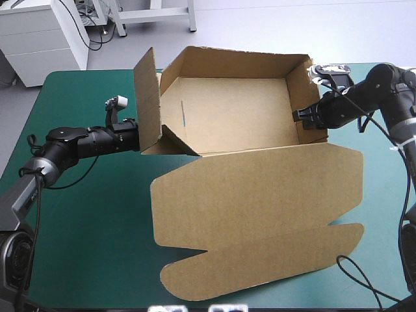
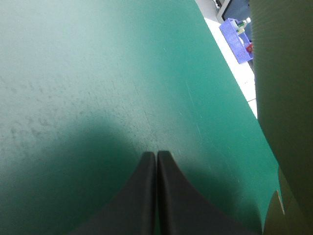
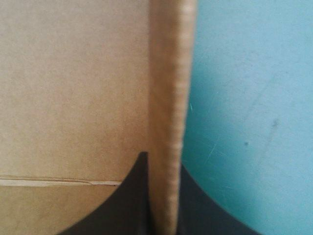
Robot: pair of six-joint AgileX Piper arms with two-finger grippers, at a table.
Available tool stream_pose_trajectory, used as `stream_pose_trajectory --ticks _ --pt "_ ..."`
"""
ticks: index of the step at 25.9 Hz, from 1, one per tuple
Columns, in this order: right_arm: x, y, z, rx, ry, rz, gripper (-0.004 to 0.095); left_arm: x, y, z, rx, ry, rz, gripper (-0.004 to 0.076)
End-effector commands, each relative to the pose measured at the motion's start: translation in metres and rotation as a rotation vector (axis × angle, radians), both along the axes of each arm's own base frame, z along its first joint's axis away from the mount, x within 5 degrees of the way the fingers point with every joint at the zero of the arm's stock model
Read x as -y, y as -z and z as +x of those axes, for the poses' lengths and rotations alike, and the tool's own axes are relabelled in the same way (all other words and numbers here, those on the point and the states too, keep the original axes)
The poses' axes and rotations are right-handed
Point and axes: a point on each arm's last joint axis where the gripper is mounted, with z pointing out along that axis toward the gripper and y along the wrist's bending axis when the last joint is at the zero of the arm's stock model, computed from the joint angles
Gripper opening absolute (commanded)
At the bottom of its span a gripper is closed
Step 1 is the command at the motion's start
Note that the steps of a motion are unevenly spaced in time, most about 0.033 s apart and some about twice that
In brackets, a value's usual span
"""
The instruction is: Fold the box
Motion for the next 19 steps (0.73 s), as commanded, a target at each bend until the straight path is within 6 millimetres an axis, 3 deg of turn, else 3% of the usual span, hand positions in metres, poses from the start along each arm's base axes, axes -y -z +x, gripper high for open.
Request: stream_pose_trajectory --ticks 1,11,19 --pt "0.002 -0.023 -0.007 0.102 0.030 -0.008 -0.0012 0.006 -0.037 -0.012 0.090 0.032 -0.102 -0.0008" --pt "-0.044 -0.026 -0.007 0.204 -0.007 -0.115 -0.0012 0.003 -0.066 -0.029 0.145 -0.023 -0.115 -0.0008" --pt "-0.055 -0.027 -0.009 0.225 -0.022 -0.106 -0.0012 0.006 -0.068 -0.033 0.104 -0.006 -0.151 -0.0008"
